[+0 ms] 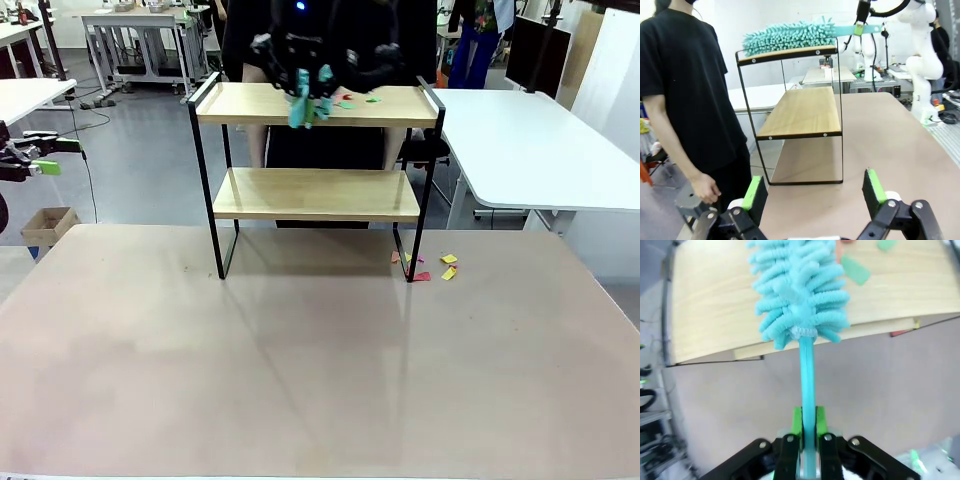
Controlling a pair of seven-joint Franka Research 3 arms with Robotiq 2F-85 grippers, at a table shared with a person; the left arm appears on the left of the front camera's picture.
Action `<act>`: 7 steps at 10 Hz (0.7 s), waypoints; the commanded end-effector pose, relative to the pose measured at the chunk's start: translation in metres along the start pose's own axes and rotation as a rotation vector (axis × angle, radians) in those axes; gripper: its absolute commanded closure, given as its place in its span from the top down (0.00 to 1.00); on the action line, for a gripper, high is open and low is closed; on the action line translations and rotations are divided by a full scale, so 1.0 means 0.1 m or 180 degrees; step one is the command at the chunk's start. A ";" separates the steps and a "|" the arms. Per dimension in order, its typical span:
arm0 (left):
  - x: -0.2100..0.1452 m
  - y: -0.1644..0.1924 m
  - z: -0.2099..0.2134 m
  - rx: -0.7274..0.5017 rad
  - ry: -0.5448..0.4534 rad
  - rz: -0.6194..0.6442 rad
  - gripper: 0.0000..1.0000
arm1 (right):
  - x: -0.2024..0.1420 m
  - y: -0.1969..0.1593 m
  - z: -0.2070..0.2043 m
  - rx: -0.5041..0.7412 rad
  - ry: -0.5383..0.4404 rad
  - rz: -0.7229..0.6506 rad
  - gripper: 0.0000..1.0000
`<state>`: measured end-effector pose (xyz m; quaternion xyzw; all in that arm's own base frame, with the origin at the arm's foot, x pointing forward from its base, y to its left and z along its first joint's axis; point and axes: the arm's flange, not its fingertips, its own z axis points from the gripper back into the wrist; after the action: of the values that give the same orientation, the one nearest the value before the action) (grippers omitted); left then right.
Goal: Clean the shelf.
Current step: Clean the specific section of the Shelf indicated by the human with the Duster.
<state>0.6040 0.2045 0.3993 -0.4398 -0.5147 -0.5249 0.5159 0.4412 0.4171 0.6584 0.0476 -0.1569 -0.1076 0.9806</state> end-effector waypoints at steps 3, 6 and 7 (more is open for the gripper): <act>0.03 -0.01 -0.01 -0.0008 -0.0009 -0.0051 1.00 | -0.07 -0.85 -0.16 -0.0100 0.0158 -0.0123 0.13; 0.03 -0.01 -0.01 -0.0008 -0.0009 -0.0051 1.00 | -0.02 -1.25 -0.17 -0.0317 0.0167 -0.0401 0.13; 0.03 -0.01 -0.01 -0.0008 -0.0009 -0.0051 1.00 | -0.02 -1.37 -0.14 -0.0447 0.0112 -0.0516 0.13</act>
<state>0.6040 0.2045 0.3995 -0.4396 -0.5148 -0.5250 0.5159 0.4273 0.3009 0.6367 0.0048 -0.1365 -0.1728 0.9754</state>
